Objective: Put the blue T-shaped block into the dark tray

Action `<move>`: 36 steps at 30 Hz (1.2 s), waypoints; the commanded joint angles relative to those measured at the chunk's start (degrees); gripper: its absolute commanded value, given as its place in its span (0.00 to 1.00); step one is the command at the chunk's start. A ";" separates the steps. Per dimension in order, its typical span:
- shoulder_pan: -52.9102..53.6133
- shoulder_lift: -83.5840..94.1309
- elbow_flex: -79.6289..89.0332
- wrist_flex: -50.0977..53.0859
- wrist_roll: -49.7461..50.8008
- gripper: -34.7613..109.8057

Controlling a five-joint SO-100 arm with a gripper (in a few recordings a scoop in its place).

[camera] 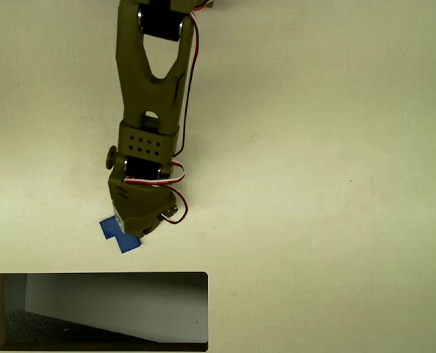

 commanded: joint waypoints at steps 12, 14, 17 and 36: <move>-3.43 10.28 15.64 -2.64 -0.44 0.24; -5.54 12.13 17.31 -2.64 2.29 0.24; -9.58 15.03 17.40 -1.23 9.49 0.24; 4.57 24.61 8.00 39.90 6.42 0.24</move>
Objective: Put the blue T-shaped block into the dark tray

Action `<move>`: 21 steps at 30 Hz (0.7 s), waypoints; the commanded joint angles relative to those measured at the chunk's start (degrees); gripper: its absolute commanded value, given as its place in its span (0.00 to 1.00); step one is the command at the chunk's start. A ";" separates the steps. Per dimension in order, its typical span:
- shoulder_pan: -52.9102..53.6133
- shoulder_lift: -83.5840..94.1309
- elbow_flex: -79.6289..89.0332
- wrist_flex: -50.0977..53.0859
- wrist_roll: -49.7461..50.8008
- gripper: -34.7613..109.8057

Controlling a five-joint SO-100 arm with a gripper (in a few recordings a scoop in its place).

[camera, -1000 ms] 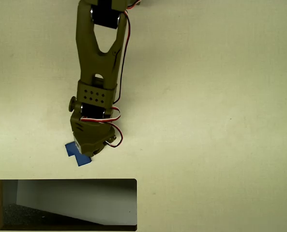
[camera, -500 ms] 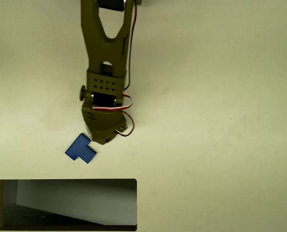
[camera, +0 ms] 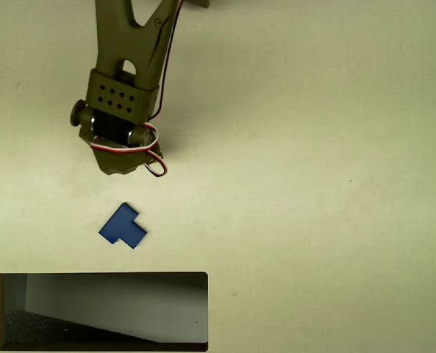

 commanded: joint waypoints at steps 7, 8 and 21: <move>0.44 -10.81 -14.77 5.36 4.31 0.24; 0.53 -12.22 -16.26 5.10 4.13 0.24; 0.26 -29.79 -37.79 1.49 6.15 0.24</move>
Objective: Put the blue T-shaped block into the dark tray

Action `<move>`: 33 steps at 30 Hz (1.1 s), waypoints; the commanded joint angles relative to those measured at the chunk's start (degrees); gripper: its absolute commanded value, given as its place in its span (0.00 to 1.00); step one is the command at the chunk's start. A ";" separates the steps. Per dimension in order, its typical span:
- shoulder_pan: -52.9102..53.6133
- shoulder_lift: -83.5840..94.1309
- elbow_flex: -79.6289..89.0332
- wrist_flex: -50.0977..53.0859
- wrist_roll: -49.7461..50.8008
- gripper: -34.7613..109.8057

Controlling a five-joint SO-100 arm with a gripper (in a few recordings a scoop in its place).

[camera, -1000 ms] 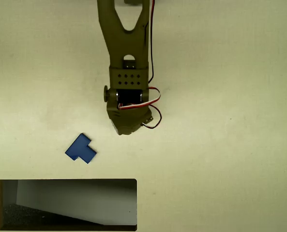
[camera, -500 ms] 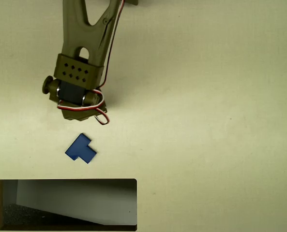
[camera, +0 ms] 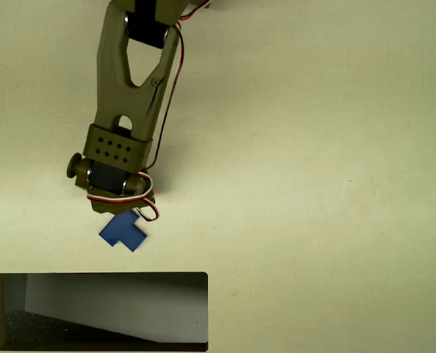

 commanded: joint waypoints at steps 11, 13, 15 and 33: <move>-0.79 -7.21 -11.25 -3.43 2.55 0.24; -0.97 -7.38 -10.90 -5.10 2.99 0.24; -4.22 -6.24 -2.72 -35.95 26.10 0.24; -5.54 -15.21 -20.92 -44.47 51.50 0.24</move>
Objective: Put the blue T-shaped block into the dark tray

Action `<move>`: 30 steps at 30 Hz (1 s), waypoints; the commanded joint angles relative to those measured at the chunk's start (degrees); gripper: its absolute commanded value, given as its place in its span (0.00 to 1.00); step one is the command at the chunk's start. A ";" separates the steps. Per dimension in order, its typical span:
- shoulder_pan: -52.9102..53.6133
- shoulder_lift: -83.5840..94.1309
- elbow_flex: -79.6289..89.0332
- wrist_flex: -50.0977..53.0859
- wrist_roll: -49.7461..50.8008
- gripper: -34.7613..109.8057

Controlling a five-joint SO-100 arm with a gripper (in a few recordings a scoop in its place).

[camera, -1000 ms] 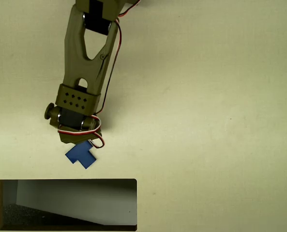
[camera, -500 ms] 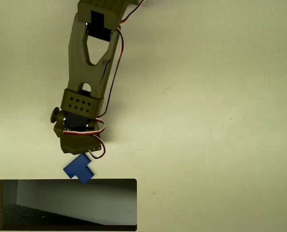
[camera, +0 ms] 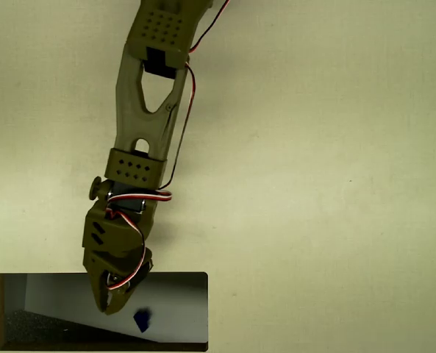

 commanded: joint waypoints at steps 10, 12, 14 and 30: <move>-3.96 -18.98 -7.82 -30.06 -21.36 0.24; -5.01 -21.97 -9.40 -35.42 -21.53 0.24; -5.98 -27.51 -16.35 -36.65 -21.18 0.24; -6.24 -39.11 -23.55 -44.91 -25.75 0.24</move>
